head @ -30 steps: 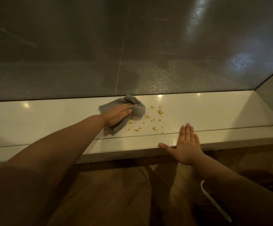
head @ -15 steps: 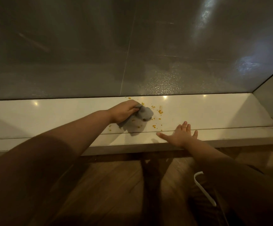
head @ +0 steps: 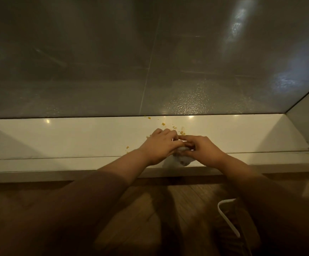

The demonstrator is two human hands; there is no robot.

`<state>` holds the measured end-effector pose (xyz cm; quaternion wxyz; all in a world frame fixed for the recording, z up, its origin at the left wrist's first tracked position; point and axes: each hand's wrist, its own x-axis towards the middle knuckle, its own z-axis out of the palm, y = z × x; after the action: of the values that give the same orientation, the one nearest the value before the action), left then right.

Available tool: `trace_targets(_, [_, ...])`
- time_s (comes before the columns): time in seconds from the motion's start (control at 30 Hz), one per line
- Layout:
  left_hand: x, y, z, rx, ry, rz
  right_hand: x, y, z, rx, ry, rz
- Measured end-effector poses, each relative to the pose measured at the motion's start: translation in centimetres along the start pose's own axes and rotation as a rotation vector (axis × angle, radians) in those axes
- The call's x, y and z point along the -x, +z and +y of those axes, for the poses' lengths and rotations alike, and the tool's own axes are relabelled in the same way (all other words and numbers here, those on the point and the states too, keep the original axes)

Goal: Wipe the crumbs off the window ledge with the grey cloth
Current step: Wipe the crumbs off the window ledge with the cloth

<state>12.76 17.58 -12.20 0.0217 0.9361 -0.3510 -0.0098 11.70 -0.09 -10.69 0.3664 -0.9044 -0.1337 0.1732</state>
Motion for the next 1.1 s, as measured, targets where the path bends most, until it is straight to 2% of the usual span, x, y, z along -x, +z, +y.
trace_targets(0.1, [0.6, 0.7, 0.5, 0.245, -0.114, 0.020, 0.3, -0.4, 0.7, 0.031, 0.001, 0.156])
trace_targets(0.2, [2.5, 2.1, -0.2, 0.469, -0.349, 0.181, 0.8, -1.9, 1.9, -0.085, 0.077, 0.329])
trace_targets(0.3, [5.7, 4.0, -2.8, 0.460, -0.615, 0.273, 1.6, -4.3, 3.5, -0.114, 0.152, 0.524])
trace_targets(0.37, [8.1, 5.3, -4.9, 0.408, -0.795, 0.275, 2.2, -6.1, 5.1, 0.045, 0.174, 0.619])
trace_targets(0.43, [10.5, 6.6, -6.4, 0.351, -0.953, 0.180, 2.9, -7.4, 6.8, 0.242, 0.233, 0.677])
trace_targets(0.5, [12.4, 7.7, -7.2, 0.322, -1.062, 0.014, 3.5, -7.9, 8.5, 0.330, 0.314, 0.657])
trace_targets(0.57, [13.4, 8.6, -7.3, 0.310, -1.097, -0.111, 3.6, -7.4, 9.8, 0.383, 0.404, 0.563])
trace_targets(0.67, [13.6, 9.2, -7.4, 0.273, -1.079, -0.149, 3.2, -6.0, 11.4, 0.368, 0.552, 0.308])
trace_targets(0.83, [13.6, 9.1, -7.8, 0.253, -1.045, -0.227, 2.3, -4.7, 13.9, 0.705, 0.394, 0.084])
trace_targets(0.97, [13.5, 8.9, -8.0, 0.275, -1.045, -0.265, 0.5, -3.7, 15.0, 0.502, 0.369, 0.053])
trace_targets(1.1, [13.5, 8.7, -8.3, 0.291, -1.044, -0.305, -0.9, -2.1, 15.9, 0.523, 0.415, 0.088])
